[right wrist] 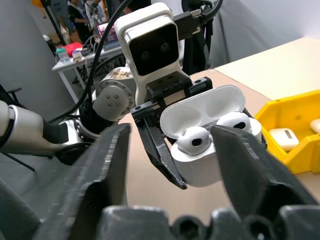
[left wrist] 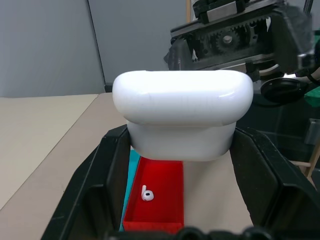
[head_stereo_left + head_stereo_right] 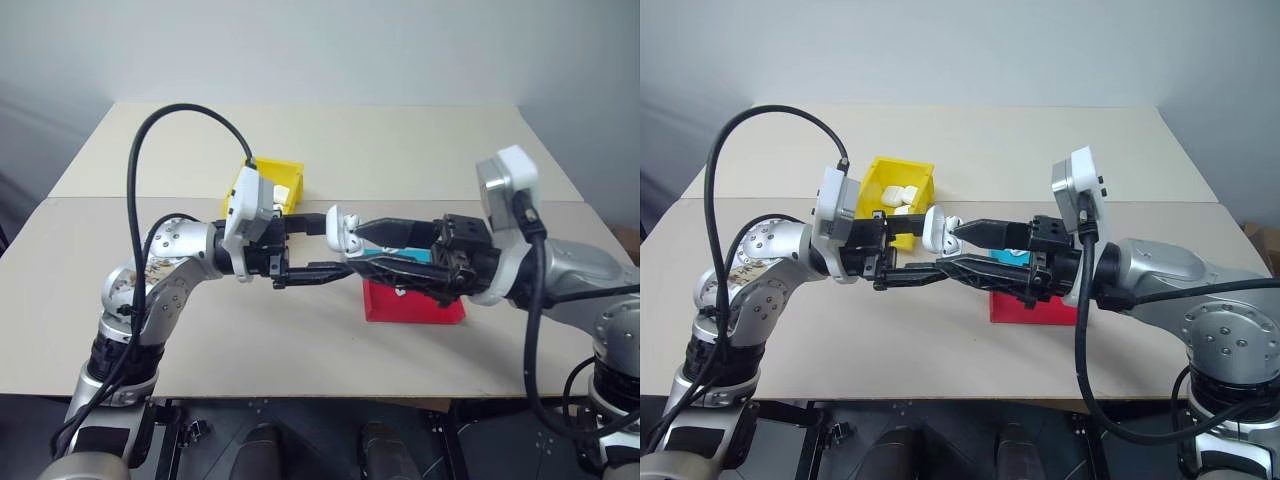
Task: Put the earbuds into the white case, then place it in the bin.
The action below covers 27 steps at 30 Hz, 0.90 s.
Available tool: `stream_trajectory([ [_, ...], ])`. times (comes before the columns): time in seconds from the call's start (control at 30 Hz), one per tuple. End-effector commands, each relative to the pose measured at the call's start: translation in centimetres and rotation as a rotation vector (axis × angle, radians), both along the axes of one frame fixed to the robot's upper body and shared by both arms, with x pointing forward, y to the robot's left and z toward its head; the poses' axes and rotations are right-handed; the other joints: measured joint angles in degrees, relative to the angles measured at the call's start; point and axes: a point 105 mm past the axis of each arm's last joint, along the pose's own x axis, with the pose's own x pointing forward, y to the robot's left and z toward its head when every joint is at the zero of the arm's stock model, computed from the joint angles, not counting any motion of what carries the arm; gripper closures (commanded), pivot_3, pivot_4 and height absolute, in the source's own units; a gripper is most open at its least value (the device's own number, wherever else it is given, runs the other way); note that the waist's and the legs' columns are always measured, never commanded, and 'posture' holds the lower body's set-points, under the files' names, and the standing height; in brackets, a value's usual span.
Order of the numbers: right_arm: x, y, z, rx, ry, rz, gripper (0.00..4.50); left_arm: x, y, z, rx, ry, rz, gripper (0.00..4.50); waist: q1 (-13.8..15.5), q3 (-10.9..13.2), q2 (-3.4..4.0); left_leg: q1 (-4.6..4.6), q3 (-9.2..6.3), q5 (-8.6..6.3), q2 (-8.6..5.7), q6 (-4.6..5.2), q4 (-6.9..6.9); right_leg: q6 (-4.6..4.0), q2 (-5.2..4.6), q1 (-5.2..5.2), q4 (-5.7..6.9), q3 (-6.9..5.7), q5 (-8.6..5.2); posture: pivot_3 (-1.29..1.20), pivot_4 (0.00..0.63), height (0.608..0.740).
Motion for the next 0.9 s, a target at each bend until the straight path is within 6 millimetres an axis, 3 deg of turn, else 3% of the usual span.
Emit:
stream_trajectory([
  [0.03, 0.2, 0.0, 0.1, -0.029, -0.020, -0.029, 0.15, -1.1, -0.2, 1.5, -0.036, -0.068, -0.044, 1.77, 0.0, 0.0, 0.00, 0.00, 0.00, 0.00, 0.00, 0.00, 0.00, 0.00, 0.00, 0.00, 0.00, 0.00, 0.00, 0.00, 0.150, 0.740],
  [0.4, -1.2, -1.8, 1.5, -0.005, -0.064, -0.031, 0.07, -0.4, 0.1, 1.2, -0.023, -0.052, -0.026, 1.77, 0.1, 0.0, -0.01, -0.04, -0.01, 0.00, 0.00, 0.00, 0.00, 0.00, 0.00, 0.00, -0.05, -0.01, 0.00, 0.00, 0.150, 0.740],
  [0.5, -0.5, -2.5, 2.2, -0.041, -0.110, -0.075, 0.61, -0.1, -0.2, 0.7, -0.012, -0.035, -0.031, 1.77, 0.1, 0.0, -0.02, -0.03, -0.01, 0.00, -0.01, 0.00, 0.01, 0.00, 0.00, 0.00, -0.04, -0.01, 0.00, 0.00, 0.150, 0.740],
  [0.6, 0.4, -2.7, 3.5, -0.084, -0.181, -0.086, 1.58, 0.4, -0.7, 0.1, 0.003, -0.016, -0.035, 1.77, -0.1, 0.0, -0.01, -0.01, 0.00, 0.00, -0.01, 0.01, 0.02, 0.00, 0.00, 0.01, -0.03, 0.00, 0.00, 0.00, 0.150, 0.740],
  [0.83, 2.8, -0.5, 5.1, -0.273, -0.348, -0.023, 4.11, 2.0, -2.0, -1.2, 0.059, -0.028, -0.028, 1.77, -0.1, 0.0, 0.00, -0.06, 0.04, -0.01, -0.01, 0.02, 0.01, 0.00, 0.01, -0.07, -0.06, 0.04, 0.00, 0.00, 0.150, 0.740],
  [0.9, 3.3, 0.0, 5.0, -0.329, -0.366, 0.012, 4.47, 2.4, -2.3, -1.3, 0.067, -0.030, -0.020, 1.77, 0.0, 0.0, 0.00, -0.11, 0.03, -0.01, 0.00, 0.02, 0.03, 0.00, 0.01, -0.11, -0.06, 0.01, 0.00, 0.00, 0.150, 0.740],
])
